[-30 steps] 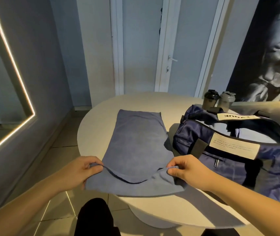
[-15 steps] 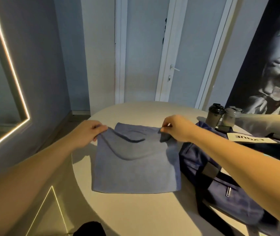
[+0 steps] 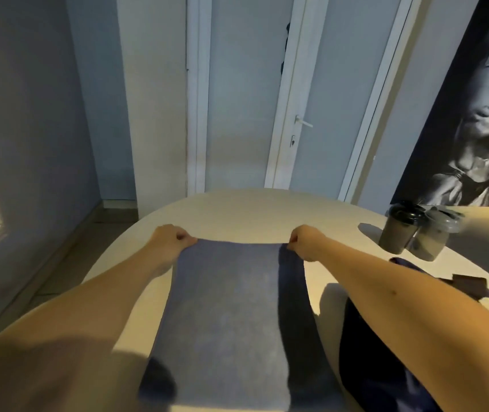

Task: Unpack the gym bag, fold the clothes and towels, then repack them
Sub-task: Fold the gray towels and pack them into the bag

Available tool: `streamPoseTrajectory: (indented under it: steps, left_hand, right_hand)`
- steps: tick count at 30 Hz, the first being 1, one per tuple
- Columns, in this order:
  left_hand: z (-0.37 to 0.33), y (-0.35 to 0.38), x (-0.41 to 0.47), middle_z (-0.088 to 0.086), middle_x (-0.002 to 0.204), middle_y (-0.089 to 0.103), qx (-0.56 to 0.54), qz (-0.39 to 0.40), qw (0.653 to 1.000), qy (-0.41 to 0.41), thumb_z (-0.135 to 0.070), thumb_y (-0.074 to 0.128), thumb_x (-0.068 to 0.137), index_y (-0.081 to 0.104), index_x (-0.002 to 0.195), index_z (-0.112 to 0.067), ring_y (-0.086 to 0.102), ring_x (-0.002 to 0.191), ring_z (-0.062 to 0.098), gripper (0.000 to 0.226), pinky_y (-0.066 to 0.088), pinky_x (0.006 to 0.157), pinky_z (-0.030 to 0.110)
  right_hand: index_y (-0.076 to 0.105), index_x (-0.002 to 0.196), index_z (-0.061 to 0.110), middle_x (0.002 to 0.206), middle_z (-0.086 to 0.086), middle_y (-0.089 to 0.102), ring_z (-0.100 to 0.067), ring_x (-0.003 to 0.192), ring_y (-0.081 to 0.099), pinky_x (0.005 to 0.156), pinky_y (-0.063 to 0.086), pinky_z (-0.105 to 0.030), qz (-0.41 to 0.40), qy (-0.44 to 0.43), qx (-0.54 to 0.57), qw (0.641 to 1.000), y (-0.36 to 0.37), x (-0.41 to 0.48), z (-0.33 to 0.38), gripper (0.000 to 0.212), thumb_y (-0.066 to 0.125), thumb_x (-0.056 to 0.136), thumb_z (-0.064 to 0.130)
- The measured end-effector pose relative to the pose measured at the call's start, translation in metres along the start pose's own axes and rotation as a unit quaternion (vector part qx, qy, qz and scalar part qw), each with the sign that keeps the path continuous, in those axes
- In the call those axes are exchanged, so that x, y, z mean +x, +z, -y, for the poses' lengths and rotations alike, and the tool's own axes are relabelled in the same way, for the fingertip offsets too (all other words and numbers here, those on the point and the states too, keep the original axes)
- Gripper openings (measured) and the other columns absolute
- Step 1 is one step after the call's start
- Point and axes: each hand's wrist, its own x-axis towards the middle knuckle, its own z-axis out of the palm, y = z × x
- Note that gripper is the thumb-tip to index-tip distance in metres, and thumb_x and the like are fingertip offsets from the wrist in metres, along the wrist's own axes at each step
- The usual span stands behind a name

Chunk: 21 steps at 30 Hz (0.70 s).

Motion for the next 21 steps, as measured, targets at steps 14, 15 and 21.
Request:
streamPoseTrajectory:
  steps: [14, 15, 21]
  left_hand:
    - [0.014, 0.022, 0.03, -0.003, 0.087, 0.067, 0.108, 0.046, 0.992, 0.049, -0.024, 0.074, 0.088, 0.073, 0.082, -0.019, 0.061, 0.084, 0.015, 0.009, 0.042, 0.068, 0.025]
    - [0.009, 0.016, 0.029, -0.002, 0.087, 0.067, 0.095, 0.032, 0.994, 0.051, -0.025, 0.072, 0.091, 0.073, 0.082, -0.019, 0.061, 0.083, 0.014, 0.011, 0.042, 0.067, 0.024]
    - [-0.035, -0.041, 0.002, -0.002, 0.085, 0.072, 0.061, -0.012, 0.995, 0.075, -0.029, 0.075, 0.091, 0.074, 0.082, -0.019, 0.066, 0.083, 0.013, 0.014, 0.048, 0.07, 0.025]
  right_hand:
    - [0.077, 0.112, 0.011, 0.113, -0.007, 0.072, -0.024, 0.105, 0.064, 0.093, 0.052, -0.03, 0.048, -0.04, 0.04, 0.997, 0.035, 0.042, -0.02, 0.026, 0.072, 0.091, 0.025]
    - [0.076, 0.113, 0.01, 0.113, -0.007, 0.071, -0.024, 0.104, 0.064, 0.093, 0.052, -0.031, 0.043, -0.045, 0.046, 0.997, 0.03, 0.039, -0.018, 0.026, 0.072, 0.092, 0.024]
    - [0.077, 0.109, 0.01, 0.107, -0.005, 0.072, -0.022, 0.096, 0.065, 0.084, 0.054, -0.03, -0.006, -0.08, 0.067, 0.995, -0.028, -0.002, -0.014, 0.02, 0.072, 0.092, 0.02]
